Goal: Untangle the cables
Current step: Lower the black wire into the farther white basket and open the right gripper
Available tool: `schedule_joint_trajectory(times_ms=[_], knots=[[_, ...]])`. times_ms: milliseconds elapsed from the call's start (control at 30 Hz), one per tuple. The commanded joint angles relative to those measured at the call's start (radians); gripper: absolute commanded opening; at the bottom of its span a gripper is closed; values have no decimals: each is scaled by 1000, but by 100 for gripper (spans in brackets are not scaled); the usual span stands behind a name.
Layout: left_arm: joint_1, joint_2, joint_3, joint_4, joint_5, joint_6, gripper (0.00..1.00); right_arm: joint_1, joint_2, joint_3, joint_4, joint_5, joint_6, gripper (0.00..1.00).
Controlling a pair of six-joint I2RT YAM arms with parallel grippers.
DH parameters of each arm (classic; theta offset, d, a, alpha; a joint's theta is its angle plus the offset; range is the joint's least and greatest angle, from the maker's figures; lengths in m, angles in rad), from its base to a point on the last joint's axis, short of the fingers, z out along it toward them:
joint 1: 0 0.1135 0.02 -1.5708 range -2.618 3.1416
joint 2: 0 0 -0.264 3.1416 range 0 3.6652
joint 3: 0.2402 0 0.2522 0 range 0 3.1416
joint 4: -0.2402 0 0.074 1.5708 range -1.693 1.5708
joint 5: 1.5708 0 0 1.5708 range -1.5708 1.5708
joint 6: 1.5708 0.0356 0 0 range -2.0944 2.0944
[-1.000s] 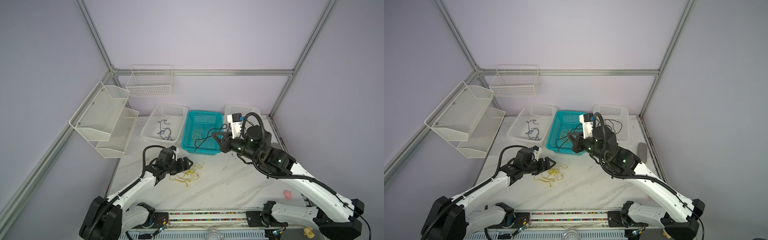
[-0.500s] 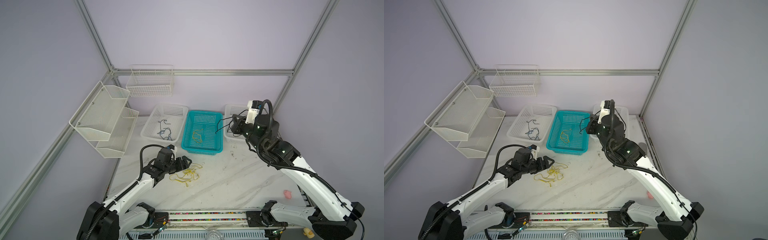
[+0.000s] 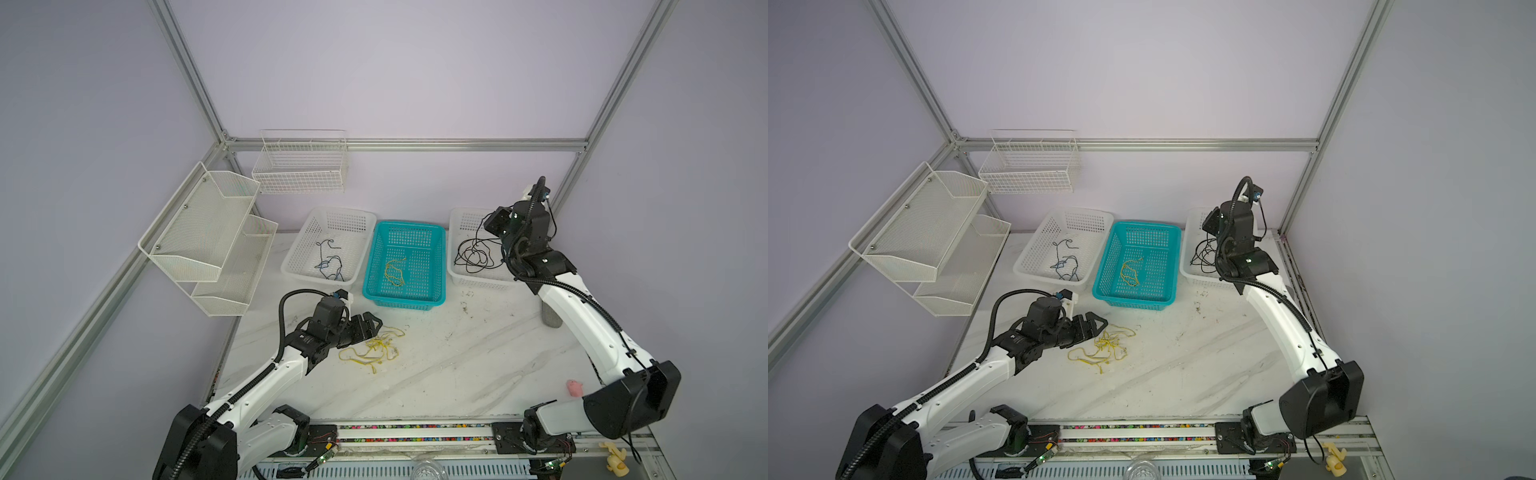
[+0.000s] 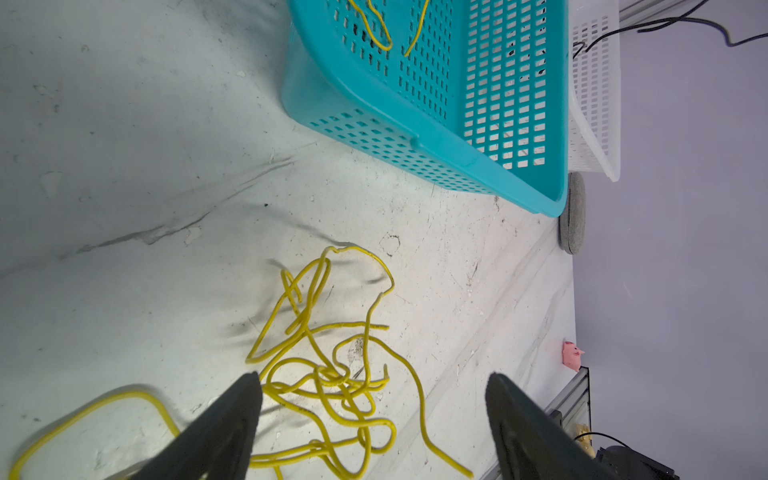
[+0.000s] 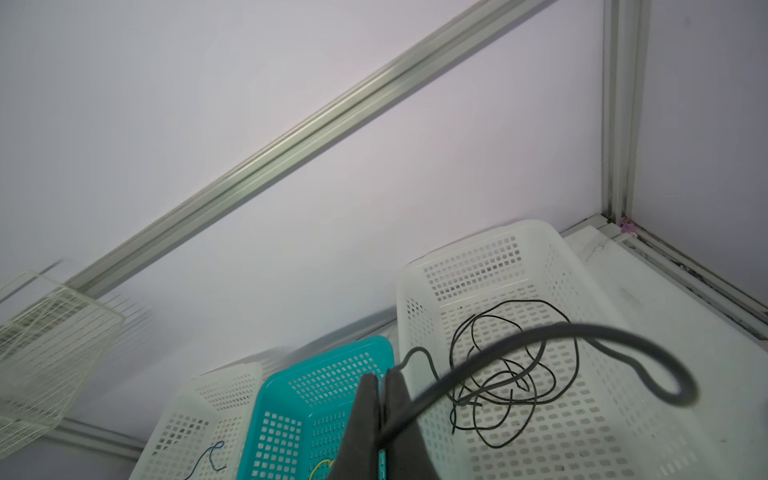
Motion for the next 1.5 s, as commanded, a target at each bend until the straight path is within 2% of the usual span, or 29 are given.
schedule_joint_trajectory(times_ms=[0, 100, 333, 600, 867, 1133, 1333, 1467], knots=[[-6, -23, -19, -7, -5, 28, 86, -41, 67, -7, 93, -46, 42, 0], [-5, -34, -25, -12, -15, 30, 86, -68, 141, -13, 133, -47, 47, 0], [-5, -35, -26, -22, -22, 32, 86, -93, 320, -12, 156, -196, 72, 0], [-5, -25, -15, -26, -26, 35, 86, -98, 397, -24, 146, -314, 132, 0], [-6, -20, -12, -26, -24, 38, 86, -97, 383, -30, 111, -340, 177, 31], [-5, -20, -7, -35, -29, 45, 86, -98, 271, -54, 98, -319, 206, 42], [-5, -16, -5, -35, -30, 48, 86, -96, 147, -110, 152, -312, 220, 56], [-6, -13, -4, -35, -31, 45, 87, -84, 96, -139, 185, -343, 205, 59]])
